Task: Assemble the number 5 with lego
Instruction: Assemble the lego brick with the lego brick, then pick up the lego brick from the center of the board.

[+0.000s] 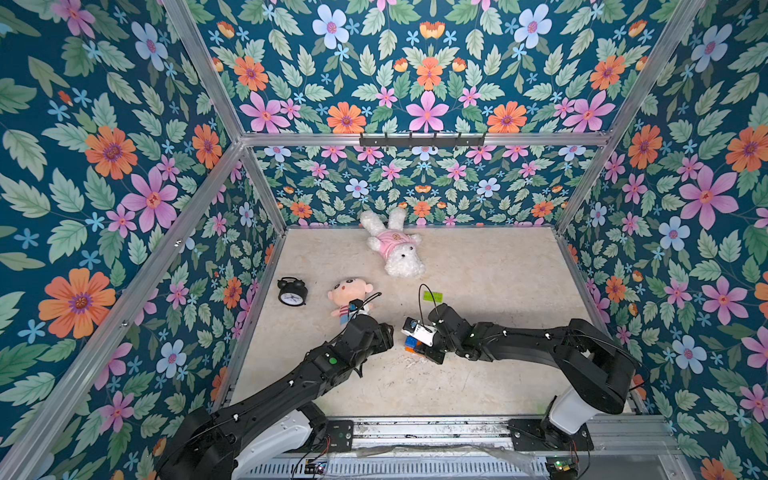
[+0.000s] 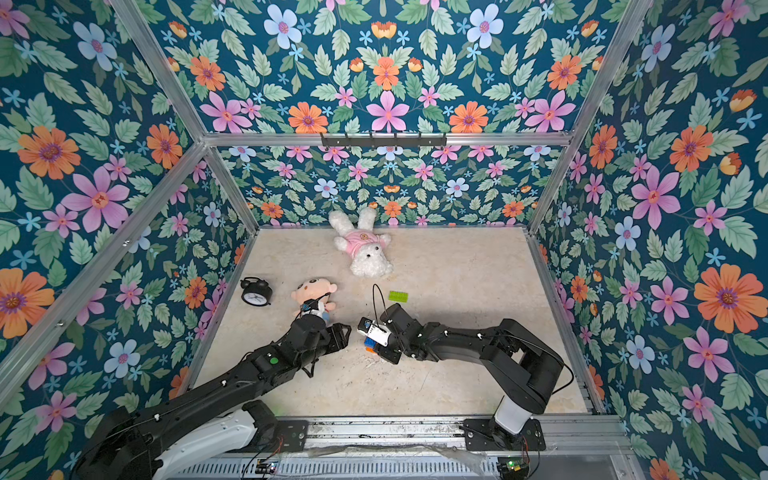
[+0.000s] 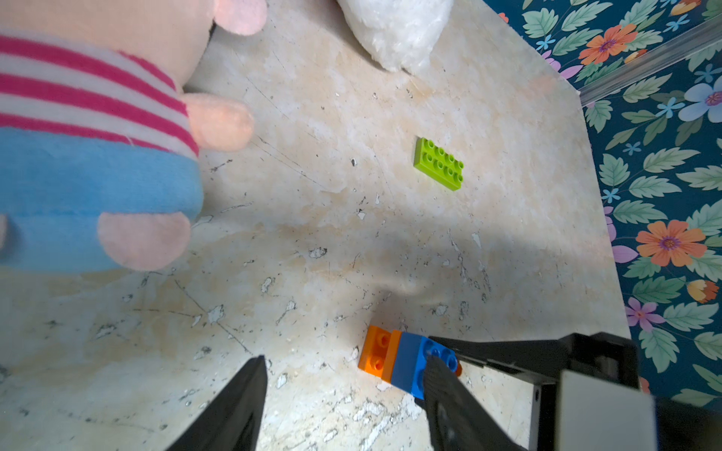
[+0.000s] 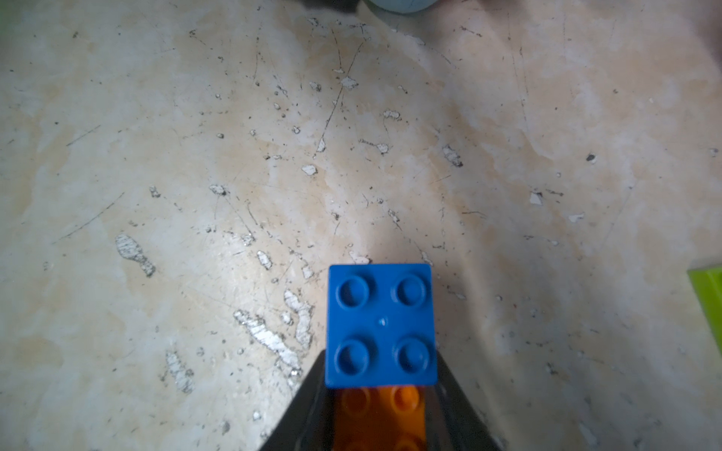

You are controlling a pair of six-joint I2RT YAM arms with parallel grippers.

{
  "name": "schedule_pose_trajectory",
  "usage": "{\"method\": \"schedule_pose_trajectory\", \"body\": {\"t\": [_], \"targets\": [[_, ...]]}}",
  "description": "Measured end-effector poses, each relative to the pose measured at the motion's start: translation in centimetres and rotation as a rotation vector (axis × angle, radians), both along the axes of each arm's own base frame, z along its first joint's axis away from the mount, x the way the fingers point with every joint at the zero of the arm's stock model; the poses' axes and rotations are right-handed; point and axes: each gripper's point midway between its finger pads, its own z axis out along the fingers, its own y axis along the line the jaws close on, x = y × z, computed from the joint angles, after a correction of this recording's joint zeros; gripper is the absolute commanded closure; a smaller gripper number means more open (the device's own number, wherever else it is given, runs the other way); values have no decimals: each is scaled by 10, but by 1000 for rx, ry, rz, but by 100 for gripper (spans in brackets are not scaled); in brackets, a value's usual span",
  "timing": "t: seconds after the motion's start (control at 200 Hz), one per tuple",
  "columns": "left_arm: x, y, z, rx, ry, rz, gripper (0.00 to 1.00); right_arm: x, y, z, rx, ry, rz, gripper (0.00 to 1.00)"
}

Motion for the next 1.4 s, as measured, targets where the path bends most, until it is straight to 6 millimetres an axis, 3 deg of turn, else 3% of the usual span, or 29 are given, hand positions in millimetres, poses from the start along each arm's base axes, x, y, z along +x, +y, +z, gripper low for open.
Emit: {"method": "schedule_pose_trajectory", "body": {"t": [0.295,0.42,0.64,0.705,0.905,0.975,1.06,1.15,1.25,1.4], "targets": [[1,1,6,-11,-18,7,31,2,3,6,-41,22,-7,56],[1,2,7,-11,-22,10,32,-7,-15,-7,-129,76,-23,53],[1,3,9,-7,-25,14,32,-4,-14,1,-125,67,-35,43],[1,4,9,-6,-26,16,32,-4,-15,10,-108,57,-39,41],[1,4,10,-3,-32,12,31,-1,-15,64,22,-7,-72,41],[2,2,9,-2,-28,4,29,12,-22,89,100,-17,-151,41],[3,-4,8,-5,-22,-19,26,46,-39,121,222,-15,-325,42],[6,-13,11,-12,-23,-48,24,75,-52,137,298,21,-484,43],[11,-23,18,-13,-33,-80,16,106,-61,134,322,96,-633,43],[24,-37,34,-24,-60,-109,11,143,-75,91,223,197,-797,42]]}}
